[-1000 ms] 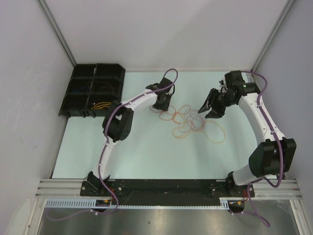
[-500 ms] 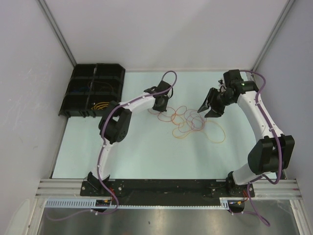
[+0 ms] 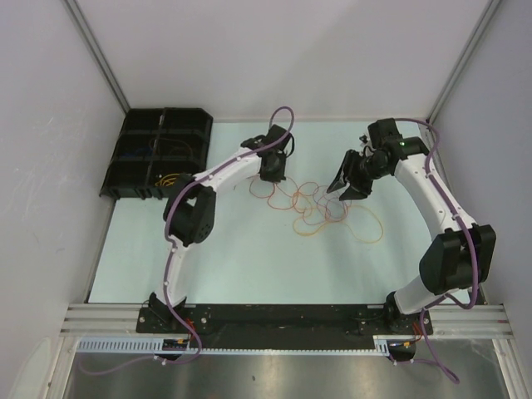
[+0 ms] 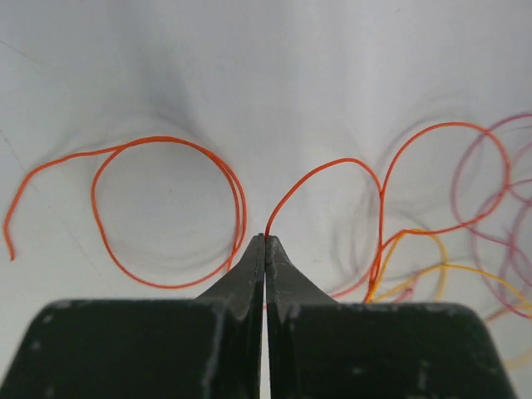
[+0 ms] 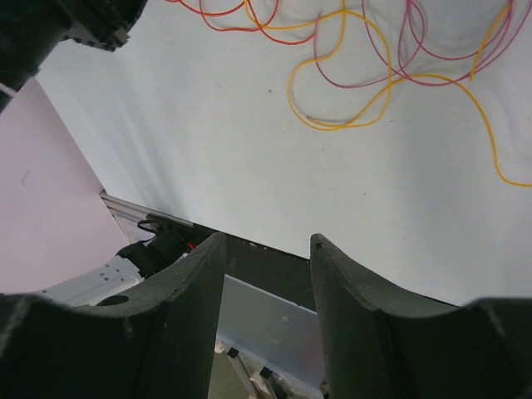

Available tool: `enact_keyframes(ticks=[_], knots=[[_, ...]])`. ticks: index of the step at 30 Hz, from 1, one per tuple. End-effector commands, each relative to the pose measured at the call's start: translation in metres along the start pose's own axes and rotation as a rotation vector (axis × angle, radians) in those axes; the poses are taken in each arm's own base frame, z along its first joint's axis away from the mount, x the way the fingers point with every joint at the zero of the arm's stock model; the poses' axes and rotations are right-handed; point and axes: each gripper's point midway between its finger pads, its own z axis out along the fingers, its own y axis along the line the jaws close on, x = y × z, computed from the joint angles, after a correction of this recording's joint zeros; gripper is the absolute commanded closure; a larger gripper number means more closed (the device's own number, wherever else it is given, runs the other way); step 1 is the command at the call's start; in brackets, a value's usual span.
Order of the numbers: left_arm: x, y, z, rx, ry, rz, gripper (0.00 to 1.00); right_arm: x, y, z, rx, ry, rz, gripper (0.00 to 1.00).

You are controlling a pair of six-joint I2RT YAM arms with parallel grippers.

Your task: Untangle the cables

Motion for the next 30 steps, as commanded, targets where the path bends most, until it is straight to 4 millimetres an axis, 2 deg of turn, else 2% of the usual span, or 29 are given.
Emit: enact_keyframes(ticks=[1,2,5,6,8,9,11,12,14,15,17,20,22,23,27,30], knots=[[-0.052,-0.009,-0.085,0.081,-0.143,-0.109,1.00,-0.008,0.022,-0.003,-0.064,-0.035,-0.037,0.50],[-0.061,-0.009,-0.101,0.095,-0.174,-0.122,1.00,-0.007,0.023,-0.002,-0.068,-0.030,-0.041,0.50],[-0.076,-0.003,-0.125,0.115,-0.214,-0.170,1.00,-0.005,0.027,0.001,-0.084,-0.024,-0.055,0.50],[-0.084,-0.002,-0.141,0.128,-0.241,-0.184,1.00,-0.004,0.028,0.002,-0.091,-0.019,-0.058,0.50],[-0.093,0.002,-0.159,0.135,-0.267,-0.208,1.00,-0.003,0.032,0.002,-0.107,-0.017,-0.071,0.50],[-0.106,0.001,-0.177,0.153,-0.311,-0.219,1.00,-0.002,0.033,0.003,-0.111,-0.015,-0.075,0.50],[-0.115,0.002,-0.195,0.163,-0.342,-0.230,1.00,0.000,0.036,0.003,-0.123,-0.013,-0.083,0.50],[-0.128,0.002,-0.214,0.174,-0.391,-0.240,1.00,0.001,0.036,0.003,-0.125,-0.013,-0.088,0.50],[-0.138,0.003,-0.235,0.187,-0.431,-0.247,1.00,0.003,0.037,0.004,-0.132,-0.007,-0.094,0.50],[-0.149,0.002,-0.255,0.205,-0.480,-0.251,1.00,0.004,0.038,0.004,-0.135,-0.007,-0.097,0.50],[-0.159,0.004,-0.278,0.222,-0.536,-0.252,1.00,0.005,0.038,0.004,-0.140,-0.006,-0.103,0.50],[-0.177,0.008,-0.323,0.268,-0.654,-0.261,1.00,0.006,0.041,0.004,-0.153,-0.005,-0.111,0.50],[-0.184,0.018,-0.345,0.265,-0.716,-0.275,1.00,0.007,0.042,0.004,-0.157,-0.004,-0.115,0.50],[-0.189,0.022,-0.366,0.276,-0.772,-0.286,1.00,0.008,0.044,0.004,-0.161,-0.002,-0.120,0.50],[-0.198,0.044,-0.390,0.273,-0.840,-0.339,1.00,0.009,0.046,0.004,-0.169,-0.002,-0.128,0.50],[-0.202,0.053,-0.406,0.317,-0.862,-0.368,1.00,0.011,0.049,0.004,-0.180,0.000,-0.135,0.50]])
